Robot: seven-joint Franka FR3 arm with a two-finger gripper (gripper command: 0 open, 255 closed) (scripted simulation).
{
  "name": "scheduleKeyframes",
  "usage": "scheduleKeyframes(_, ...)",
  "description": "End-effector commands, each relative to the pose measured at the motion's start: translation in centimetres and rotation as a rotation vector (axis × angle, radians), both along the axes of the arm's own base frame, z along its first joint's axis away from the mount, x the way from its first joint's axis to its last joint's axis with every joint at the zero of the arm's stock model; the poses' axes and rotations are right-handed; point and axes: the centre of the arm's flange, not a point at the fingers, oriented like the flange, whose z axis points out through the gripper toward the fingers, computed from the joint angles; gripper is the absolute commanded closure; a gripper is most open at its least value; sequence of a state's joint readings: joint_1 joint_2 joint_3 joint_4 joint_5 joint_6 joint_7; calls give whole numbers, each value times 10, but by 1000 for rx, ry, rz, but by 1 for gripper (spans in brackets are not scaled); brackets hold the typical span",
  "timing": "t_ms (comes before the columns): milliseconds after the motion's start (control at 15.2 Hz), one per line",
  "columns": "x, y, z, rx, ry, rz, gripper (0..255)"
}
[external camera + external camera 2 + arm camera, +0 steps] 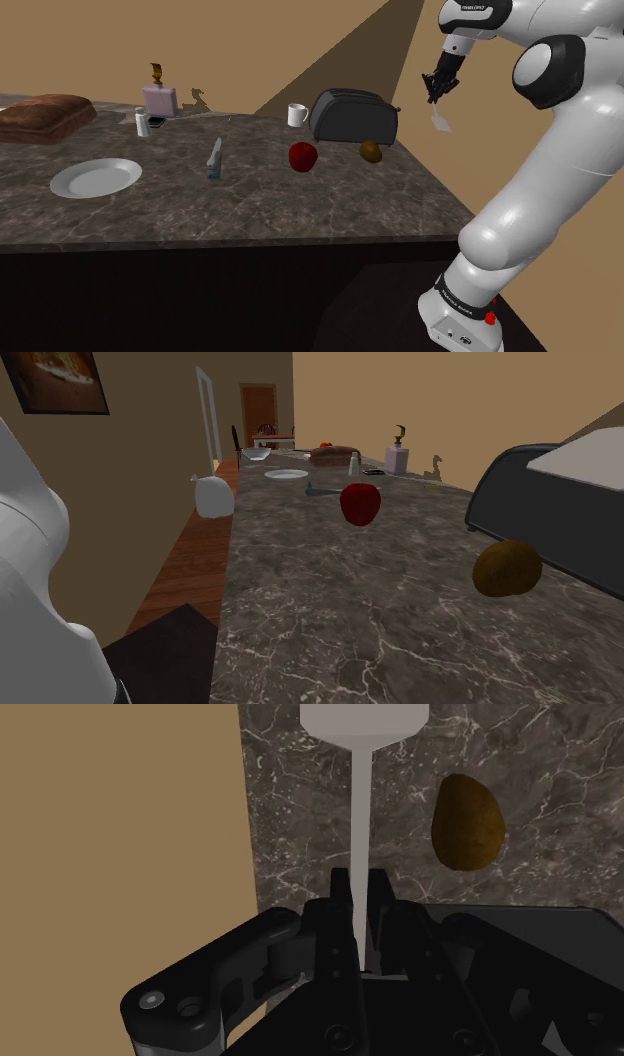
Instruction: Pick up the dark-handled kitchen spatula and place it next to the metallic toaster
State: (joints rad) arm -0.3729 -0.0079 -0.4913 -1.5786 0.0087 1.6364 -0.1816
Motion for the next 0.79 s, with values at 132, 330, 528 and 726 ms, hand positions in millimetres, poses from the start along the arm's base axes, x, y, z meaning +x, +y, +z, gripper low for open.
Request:
scheduleKeyframes(132,0,-1,-19,0,0,1,255)
scheduleKeyframes(330,0,-1,-35,0,0,1,255)
scheduleKeyframes(528,0,-1,-51,0,0,1,255)
scheduleKeyframes(726,0,-1,-67,0,0,1,255)
